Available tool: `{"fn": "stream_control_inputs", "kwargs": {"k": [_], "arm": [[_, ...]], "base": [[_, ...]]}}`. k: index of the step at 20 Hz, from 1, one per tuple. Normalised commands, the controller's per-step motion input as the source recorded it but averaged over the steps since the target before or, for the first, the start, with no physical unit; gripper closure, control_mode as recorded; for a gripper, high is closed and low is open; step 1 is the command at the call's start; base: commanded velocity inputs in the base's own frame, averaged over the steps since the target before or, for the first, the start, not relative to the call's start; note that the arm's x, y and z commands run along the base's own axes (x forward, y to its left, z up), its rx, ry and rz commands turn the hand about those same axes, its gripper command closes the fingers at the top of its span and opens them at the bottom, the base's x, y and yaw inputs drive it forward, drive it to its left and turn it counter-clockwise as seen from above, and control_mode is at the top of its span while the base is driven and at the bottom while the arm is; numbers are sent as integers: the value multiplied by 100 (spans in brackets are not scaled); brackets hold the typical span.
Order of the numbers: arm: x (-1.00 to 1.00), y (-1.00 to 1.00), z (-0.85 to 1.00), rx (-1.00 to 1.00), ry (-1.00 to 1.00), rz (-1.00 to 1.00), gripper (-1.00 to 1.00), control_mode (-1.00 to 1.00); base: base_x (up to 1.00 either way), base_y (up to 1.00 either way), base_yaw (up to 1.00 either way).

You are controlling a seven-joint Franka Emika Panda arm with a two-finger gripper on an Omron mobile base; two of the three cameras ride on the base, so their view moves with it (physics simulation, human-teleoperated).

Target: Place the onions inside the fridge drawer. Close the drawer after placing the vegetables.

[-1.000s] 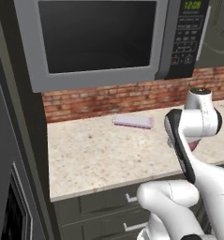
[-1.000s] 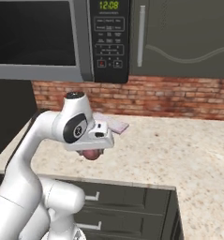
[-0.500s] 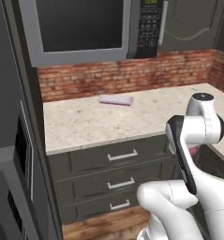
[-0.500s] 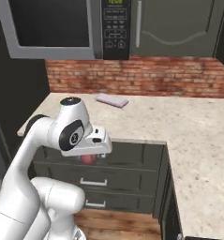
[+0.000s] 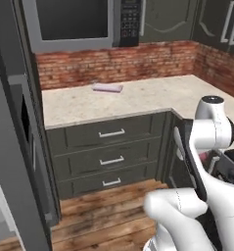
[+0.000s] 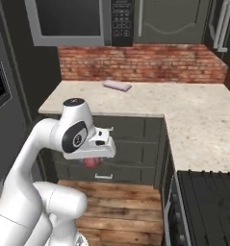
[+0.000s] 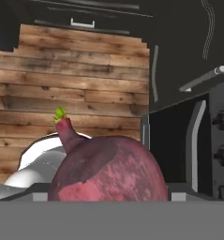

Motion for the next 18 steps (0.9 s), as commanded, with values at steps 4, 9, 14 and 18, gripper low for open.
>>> {"fn": "stream_control_inputs", "kwargs": {"k": [4,9,14,18], "arm": [[0,0,0,0,0,0,100,100],[0,0,0,0,0,0,100,100],[0,0,0,0,0,0,100,100],[0,0,0,0,0,0,100,100]], "base": [[-100,46,14],[-95,72,35],[-82,83,42],[-45,95,44]]}}
